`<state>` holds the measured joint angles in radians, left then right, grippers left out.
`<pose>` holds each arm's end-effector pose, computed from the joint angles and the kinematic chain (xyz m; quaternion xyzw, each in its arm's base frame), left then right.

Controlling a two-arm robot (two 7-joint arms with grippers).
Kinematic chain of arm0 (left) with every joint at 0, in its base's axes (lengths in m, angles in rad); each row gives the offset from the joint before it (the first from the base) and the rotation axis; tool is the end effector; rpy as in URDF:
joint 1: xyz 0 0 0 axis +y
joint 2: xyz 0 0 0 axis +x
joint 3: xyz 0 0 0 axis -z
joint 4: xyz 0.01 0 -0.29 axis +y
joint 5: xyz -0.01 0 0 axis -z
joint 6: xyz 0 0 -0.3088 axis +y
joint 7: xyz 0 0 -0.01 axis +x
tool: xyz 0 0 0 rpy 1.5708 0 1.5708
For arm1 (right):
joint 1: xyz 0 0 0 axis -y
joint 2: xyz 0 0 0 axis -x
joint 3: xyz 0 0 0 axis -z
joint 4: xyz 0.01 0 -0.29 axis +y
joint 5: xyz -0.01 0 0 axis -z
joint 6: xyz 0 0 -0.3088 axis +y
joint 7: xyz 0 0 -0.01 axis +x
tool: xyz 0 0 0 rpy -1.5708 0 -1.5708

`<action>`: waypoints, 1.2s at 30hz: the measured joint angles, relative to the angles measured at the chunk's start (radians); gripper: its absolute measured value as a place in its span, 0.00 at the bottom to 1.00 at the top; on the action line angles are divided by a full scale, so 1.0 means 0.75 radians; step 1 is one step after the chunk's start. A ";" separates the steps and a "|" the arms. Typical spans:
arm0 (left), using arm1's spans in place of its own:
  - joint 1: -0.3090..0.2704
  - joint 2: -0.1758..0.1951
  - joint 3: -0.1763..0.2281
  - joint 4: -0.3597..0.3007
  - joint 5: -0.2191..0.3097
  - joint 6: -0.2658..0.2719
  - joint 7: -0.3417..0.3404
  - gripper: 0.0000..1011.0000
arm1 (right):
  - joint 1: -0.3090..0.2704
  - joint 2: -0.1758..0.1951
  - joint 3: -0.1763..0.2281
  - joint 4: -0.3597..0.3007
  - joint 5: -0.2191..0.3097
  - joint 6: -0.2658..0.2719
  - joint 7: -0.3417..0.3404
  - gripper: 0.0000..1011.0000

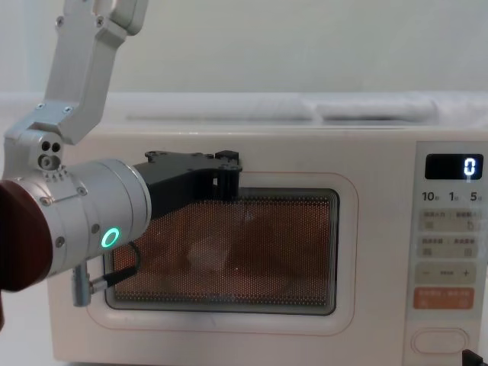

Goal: Press the button to open the microwave door with one hand; close the microwave door with the other hand.

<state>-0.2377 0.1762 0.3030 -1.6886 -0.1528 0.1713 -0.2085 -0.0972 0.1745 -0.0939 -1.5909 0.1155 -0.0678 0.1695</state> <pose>0.3693 -0.0502 -0.1958 -0.0143 -0.0727 0.5005 0.8626 0.2974 -0.0206 -0.3242 -0.0265 -0.0073 -0.6054 0.7955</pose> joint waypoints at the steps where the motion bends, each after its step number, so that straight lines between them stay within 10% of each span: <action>1: 0.000 -0.001 0.000 0.001 0.000 0.000 0.000 0.00 | 0.000 0.000 0.000 0.000 0.000 0.000 0.000 0.99; 36: 0.024 -0.023 -0.047 -0.007 -0.053 0.017 0.000 0.00 | 0.000 0.000 0.000 0.000 0.000 0.000 0.000 0.99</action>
<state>-0.2201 0.1592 0.2676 -1.6939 -0.1922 0.1843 -0.2082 -0.0972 0.1746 -0.0939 -1.5908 0.1155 -0.0678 0.1695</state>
